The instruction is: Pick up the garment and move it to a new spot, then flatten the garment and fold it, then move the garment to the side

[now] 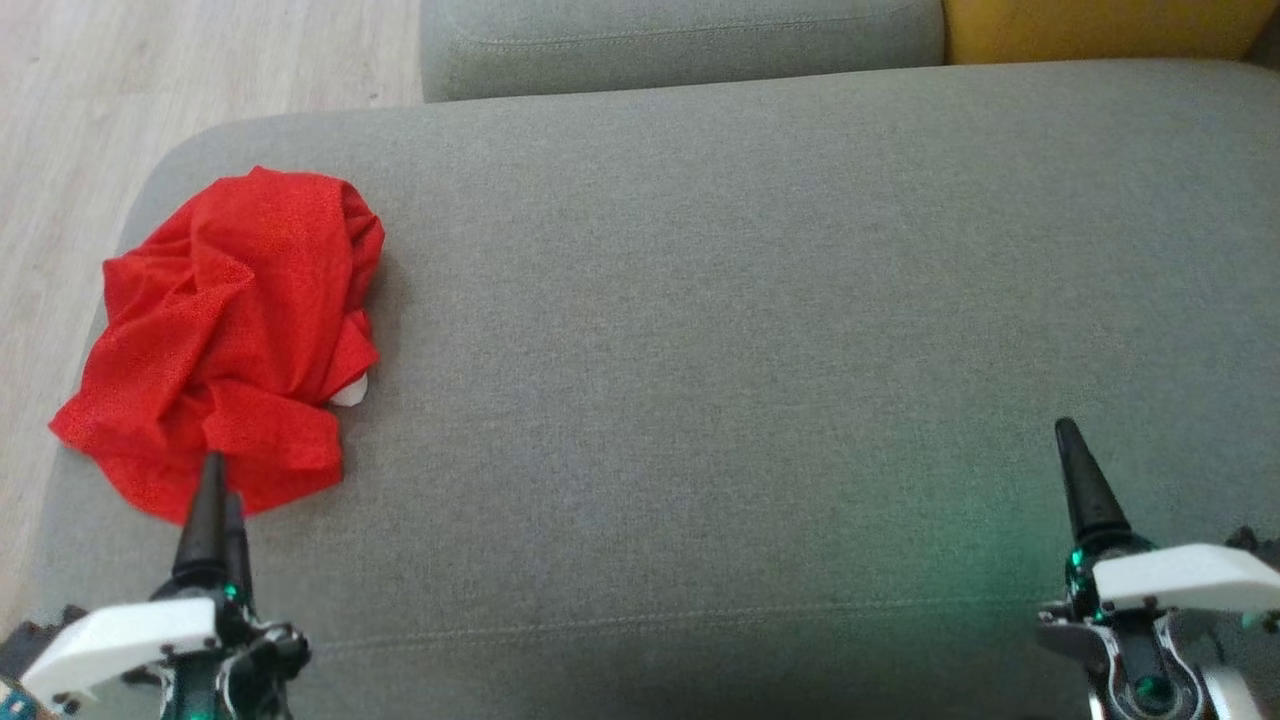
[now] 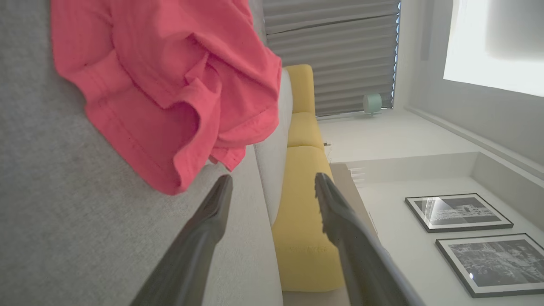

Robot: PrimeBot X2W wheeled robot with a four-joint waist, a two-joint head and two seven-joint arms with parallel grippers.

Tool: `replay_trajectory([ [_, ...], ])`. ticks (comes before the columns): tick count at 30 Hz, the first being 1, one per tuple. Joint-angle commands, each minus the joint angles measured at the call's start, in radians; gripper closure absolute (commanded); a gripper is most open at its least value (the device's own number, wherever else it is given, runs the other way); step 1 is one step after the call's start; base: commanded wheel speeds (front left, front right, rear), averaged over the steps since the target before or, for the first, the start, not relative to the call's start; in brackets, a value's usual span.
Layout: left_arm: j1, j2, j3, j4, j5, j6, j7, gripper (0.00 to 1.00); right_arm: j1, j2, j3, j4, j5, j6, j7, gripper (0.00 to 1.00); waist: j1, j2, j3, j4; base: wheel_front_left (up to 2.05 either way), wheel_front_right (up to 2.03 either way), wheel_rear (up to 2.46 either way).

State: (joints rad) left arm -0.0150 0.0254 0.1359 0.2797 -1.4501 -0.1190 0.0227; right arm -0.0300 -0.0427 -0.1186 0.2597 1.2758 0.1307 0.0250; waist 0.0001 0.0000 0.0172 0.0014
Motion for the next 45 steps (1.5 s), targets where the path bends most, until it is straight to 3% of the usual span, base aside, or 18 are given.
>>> replay_trajectory([
  [1, -0.064, 0.012, 0.021, -0.051, 0.026, -0.003, -0.011, 0.0, -0.056, -0.006, 0.006, -0.051, -0.039, 0.0, -0.011, 0.0, -0.0001, 0.0, 0.002, 0.0, 0.0, 0.0, 0.0],
  [12, -0.094, 0.013, 0.007, -0.202, 0.23, 0.052, -0.043, 0.0, -0.094, -0.008, 0.045, -0.142, -0.294, 0.0, -0.044, 0.0, -0.0001, 0.0, 0.018, 0.0, 0.0, 0.0, 0.0],
  [28, -0.096, 0.031, -0.171, -0.277, 0.615, 0.123, -0.087, 0.0, -0.112, -0.017, 0.12, -0.181, -0.568, 0.0, -0.088, 0.0, -0.0001, 0.0, 0.029, -0.001, 0.0, 0.0, 0.0],
  [36, -0.123, 0.112, -0.328, -0.269, 0.772, 0.262, -0.11, 0.0, -0.117, -0.017, 0.158, -0.189, -0.672, 0.0, -0.111, 0.0, -0.0001, 0.0, 0.034, -0.006, 0.0, 0.0, 0.0],
  [45, -0.182, 0.207, -0.519, -0.246, 0.893, 0.458, -0.14, 0.0, -0.12, -0.011, 0.18, -0.2, -0.799, 0.0, -0.141, 0.0, -0.0001, 0.0, 0.035, -0.009, 0.0, 0.0, 0.0],
])
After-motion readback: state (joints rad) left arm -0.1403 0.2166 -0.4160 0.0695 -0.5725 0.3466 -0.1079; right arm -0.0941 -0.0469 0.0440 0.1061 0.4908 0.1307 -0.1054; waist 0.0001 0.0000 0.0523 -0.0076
